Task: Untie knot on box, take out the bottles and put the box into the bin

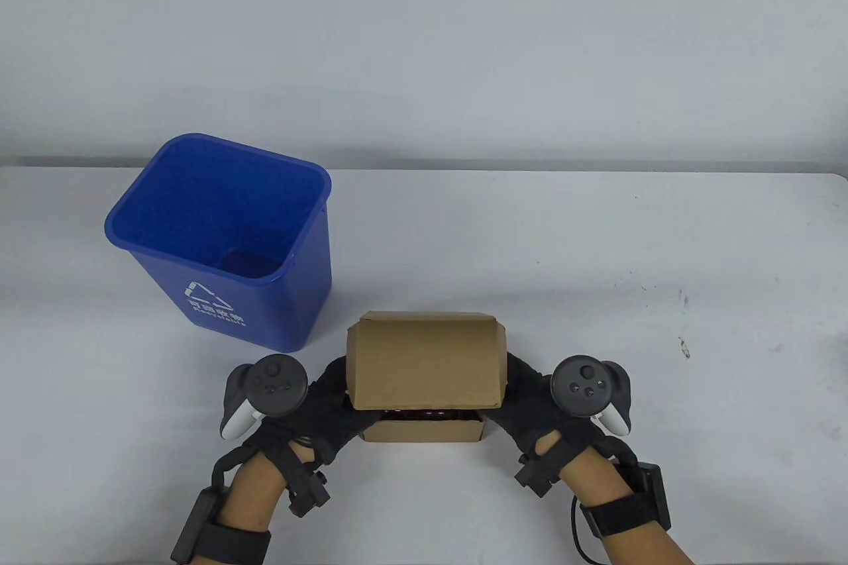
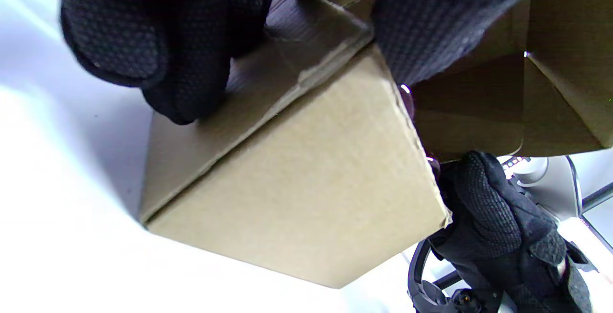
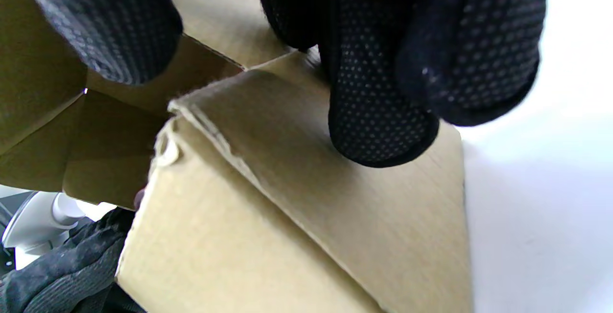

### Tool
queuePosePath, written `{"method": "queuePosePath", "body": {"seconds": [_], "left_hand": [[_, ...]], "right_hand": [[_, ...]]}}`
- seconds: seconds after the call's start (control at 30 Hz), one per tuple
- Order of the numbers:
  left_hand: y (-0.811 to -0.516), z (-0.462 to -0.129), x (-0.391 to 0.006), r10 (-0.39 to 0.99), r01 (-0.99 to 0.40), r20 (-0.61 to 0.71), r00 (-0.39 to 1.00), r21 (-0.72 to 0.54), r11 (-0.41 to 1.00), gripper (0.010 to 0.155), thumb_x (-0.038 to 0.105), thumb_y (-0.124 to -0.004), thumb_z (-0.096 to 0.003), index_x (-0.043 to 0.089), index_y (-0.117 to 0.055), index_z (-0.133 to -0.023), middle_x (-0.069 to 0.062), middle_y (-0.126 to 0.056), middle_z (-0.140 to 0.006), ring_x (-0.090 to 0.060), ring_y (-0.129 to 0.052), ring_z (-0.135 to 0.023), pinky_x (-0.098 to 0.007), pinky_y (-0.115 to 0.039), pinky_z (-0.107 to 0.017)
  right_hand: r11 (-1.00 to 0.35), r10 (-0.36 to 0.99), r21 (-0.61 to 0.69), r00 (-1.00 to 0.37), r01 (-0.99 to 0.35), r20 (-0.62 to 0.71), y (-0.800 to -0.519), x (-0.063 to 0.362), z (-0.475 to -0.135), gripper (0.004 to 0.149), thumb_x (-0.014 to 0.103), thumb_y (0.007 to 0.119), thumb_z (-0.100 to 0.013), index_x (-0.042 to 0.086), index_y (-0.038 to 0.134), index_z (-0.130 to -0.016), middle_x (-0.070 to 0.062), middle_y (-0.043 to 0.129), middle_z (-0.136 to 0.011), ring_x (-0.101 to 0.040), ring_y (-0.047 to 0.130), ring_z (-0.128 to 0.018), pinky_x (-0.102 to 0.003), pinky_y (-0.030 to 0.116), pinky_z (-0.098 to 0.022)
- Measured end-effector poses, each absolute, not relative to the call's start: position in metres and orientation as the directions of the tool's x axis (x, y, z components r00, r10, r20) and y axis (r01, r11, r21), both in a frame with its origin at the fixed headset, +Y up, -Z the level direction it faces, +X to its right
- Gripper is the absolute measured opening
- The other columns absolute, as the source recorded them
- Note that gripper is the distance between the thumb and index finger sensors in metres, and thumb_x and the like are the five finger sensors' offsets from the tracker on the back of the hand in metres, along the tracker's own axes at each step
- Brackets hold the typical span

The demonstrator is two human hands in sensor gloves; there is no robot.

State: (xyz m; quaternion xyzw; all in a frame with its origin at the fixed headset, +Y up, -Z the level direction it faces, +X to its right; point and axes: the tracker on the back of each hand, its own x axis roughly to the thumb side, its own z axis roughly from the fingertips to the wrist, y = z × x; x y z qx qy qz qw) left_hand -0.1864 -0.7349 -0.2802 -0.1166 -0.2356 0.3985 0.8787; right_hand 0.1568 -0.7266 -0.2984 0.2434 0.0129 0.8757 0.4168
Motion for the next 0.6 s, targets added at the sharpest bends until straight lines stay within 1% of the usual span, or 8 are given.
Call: {"method": "queuePosePath", "body": {"seconds": [0.23,0.3,0.47,0.6], "left_hand": [[-0.733,-0.279,-0.185,0.729,-0.619,0.332,0.599,-0.386,0.684,0.082,0.049,-0.079,-0.0501,0.014,-0.031,-0.106,-0.022,-0.059,-0.100,-0.051,-0.093,-0.072,-0.058,-0.080,-0.054],[-0.732,-0.279,-0.185,0.720,-0.611,0.337,0.607,-0.381,0.694,0.082,0.050,-0.079,-0.0499,0.014,-0.031,-0.106,-0.022,-0.059,-0.101,-0.053,-0.092,-0.072,-0.059,-0.080,-0.054],[-0.730,-0.277,-0.183,0.700,-0.594,0.349,0.623,-0.371,0.714,0.082,0.050,-0.079,-0.0498,0.013,-0.031,-0.106,-0.022,-0.059,-0.101,-0.053,-0.089,-0.075,-0.061,-0.077,-0.056],[-0.730,-0.277,-0.182,0.686,-0.583,0.355,0.635,-0.364,0.727,0.082,0.050,-0.079,-0.0497,0.013,-0.032,-0.106,-0.022,-0.059,-0.101,-0.053,-0.088,-0.076,-0.061,-0.076,-0.057]], "right_hand": [[-0.636,0.748,0.197,-0.532,-0.746,0.397,-0.723,0.159,-0.301,0.077,0.056,0.076,-0.044,0.000,0.062,-0.095,-0.021,0.082,-0.079,-0.033,0.106,-0.044,-0.040,0.090,-0.030],[-0.626,0.754,0.187,-0.526,-0.757,0.394,-0.721,0.160,-0.301,0.077,0.056,0.076,-0.044,0.000,0.063,-0.094,-0.020,0.085,-0.077,-0.032,0.107,-0.042,-0.039,0.090,-0.029],[-0.588,0.778,0.158,-0.502,-0.793,0.378,-0.717,0.164,-0.303,0.075,0.056,0.075,-0.044,0.000,0.066,-0.093,-0.019,0.089,-0.074,-0.031,0.108,-0.039,-0.039,0.091,-0.026],[-0.528,0.817,0.123,-0.462,-0.840,0.345,-0.712,0.167,-0.307,0.073,0.055,0.074,-0.046,-0.001,0.068,-0.092,-0.019,0.091,-0.073,-0.031,0.109,-0.037,-0.039,0.091,-0.025]]}}
